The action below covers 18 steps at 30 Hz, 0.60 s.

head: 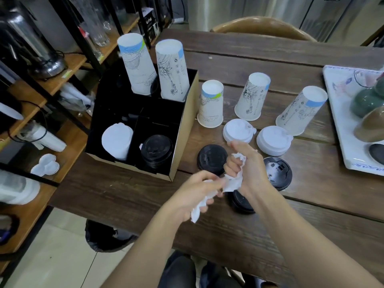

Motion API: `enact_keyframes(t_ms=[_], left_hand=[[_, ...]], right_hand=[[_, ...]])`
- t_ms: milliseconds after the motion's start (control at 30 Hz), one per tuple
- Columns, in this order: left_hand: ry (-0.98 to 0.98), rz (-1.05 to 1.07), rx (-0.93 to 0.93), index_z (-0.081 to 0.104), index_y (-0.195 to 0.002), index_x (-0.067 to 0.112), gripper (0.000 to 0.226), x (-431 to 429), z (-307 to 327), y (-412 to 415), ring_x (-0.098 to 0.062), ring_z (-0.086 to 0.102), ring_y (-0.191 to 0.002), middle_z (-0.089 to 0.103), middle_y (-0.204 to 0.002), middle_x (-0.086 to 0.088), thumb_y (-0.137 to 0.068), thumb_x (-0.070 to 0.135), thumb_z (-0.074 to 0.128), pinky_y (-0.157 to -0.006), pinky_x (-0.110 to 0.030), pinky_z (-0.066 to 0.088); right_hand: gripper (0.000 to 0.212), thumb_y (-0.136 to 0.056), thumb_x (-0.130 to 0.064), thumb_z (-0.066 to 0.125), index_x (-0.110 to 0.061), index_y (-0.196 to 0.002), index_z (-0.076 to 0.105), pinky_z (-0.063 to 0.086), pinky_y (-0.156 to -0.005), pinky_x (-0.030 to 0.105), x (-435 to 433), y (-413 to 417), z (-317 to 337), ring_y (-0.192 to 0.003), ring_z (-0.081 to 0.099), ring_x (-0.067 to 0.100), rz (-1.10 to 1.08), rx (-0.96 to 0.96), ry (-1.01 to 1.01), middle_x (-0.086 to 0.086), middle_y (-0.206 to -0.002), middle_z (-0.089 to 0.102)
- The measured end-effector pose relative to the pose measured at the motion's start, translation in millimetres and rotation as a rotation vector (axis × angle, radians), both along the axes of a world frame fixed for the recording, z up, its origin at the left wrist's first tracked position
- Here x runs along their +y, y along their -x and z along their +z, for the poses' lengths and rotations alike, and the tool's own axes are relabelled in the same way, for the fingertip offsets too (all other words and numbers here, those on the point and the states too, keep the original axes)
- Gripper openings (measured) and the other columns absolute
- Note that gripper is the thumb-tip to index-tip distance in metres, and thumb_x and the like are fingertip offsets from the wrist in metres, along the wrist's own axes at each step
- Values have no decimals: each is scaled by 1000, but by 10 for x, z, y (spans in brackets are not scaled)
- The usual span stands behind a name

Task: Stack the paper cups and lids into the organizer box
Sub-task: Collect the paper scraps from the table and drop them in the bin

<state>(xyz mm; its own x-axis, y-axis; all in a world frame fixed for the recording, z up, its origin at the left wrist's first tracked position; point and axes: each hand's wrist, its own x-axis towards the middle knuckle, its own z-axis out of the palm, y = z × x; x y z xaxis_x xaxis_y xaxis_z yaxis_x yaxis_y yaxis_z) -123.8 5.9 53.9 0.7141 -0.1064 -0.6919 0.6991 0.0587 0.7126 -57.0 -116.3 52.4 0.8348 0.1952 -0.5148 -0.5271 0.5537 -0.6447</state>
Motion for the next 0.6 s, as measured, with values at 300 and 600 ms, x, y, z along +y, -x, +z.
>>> enact_keyframes(t_ms=[300,600], left_hand=[[-106,392,-154,62,-77,11,7,183,16,285,-14,41,-56,53,-66,-2,-80,15,65,-43,-22,33],[9,290,-259,67,-98,7,15,774,134,578,-11,54,-56,67,-77,-3,-87,3,57,-43,-20,39]], right_hand=[[14,-82,-17,58,-20,-87,71,53,-63,31,369,359,-113,-85,64,26,479,-364,356,11,-86,64],[14,-88,2,54,-6,-84,64,53,-58,25,606,613,-12,-66,62,18,367,-466,408,7,-73,62]])
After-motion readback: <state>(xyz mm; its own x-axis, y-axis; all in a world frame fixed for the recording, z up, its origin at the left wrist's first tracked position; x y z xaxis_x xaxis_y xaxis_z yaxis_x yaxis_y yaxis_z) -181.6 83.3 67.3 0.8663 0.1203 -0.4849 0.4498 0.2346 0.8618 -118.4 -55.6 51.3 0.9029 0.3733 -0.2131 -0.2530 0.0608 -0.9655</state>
